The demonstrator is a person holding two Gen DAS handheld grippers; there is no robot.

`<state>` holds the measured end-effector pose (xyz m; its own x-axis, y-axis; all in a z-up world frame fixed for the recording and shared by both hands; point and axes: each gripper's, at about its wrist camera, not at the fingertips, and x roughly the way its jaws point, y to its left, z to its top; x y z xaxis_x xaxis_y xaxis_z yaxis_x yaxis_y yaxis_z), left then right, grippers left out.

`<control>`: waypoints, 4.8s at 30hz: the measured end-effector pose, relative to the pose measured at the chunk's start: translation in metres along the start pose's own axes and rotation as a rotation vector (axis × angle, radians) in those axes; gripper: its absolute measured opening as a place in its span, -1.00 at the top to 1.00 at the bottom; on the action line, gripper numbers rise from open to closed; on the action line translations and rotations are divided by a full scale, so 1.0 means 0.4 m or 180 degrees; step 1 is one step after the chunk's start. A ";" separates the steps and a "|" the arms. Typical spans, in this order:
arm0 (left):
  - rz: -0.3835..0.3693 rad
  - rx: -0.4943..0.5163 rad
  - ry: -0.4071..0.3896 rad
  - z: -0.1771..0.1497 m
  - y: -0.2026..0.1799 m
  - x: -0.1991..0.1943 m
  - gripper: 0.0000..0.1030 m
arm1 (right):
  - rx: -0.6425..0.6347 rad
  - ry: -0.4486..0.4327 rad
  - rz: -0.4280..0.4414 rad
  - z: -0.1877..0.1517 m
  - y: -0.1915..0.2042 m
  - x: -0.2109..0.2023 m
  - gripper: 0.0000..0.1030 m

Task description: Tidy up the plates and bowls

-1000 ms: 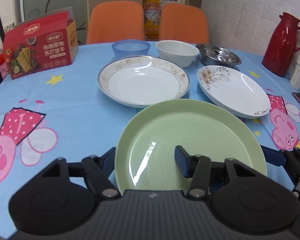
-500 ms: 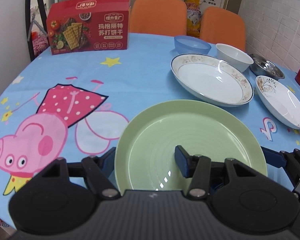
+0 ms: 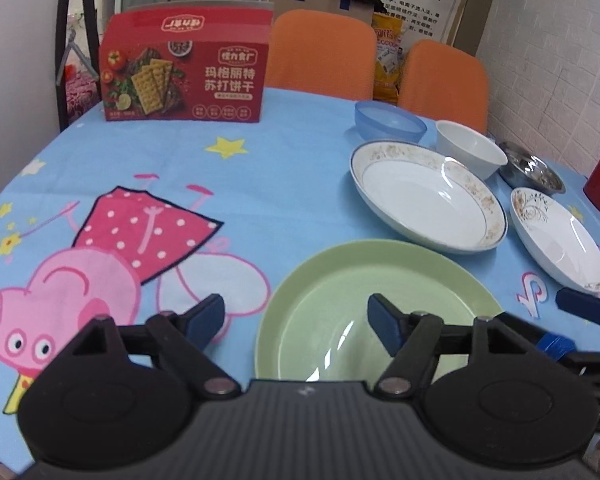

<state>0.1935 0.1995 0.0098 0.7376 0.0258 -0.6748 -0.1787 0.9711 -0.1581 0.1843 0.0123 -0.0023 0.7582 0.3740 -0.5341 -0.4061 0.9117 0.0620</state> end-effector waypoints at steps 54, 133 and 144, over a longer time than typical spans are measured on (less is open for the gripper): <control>-0.0264 0.0429 0.0330 0.249 -0.140 0.356 0.01 | -0.0221 0.0219 0.0147 0.146 -0.109 0.350 -0.60; -0.0911 0.0715 0.0608 0.134 -0.470 0.178 -0.41 | 0.0682 -0.0029 -0.0906 0.047 -0.430 -0.052 -0.58; -0.0825 0.0765 0.0812 0.163 -0.584 0.326 -0.41 | 0.0617 0.0260 -0.0837 0.061 -0.499 0.081 -0.58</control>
<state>0.3740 -0.0086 0.0057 0.5481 -0.2562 -0.7962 0.1701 0.9662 -0.1938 0.3025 -0.1535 -0.0113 0.7775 0.1140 -0.6185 -0.0915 0.9935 0.0680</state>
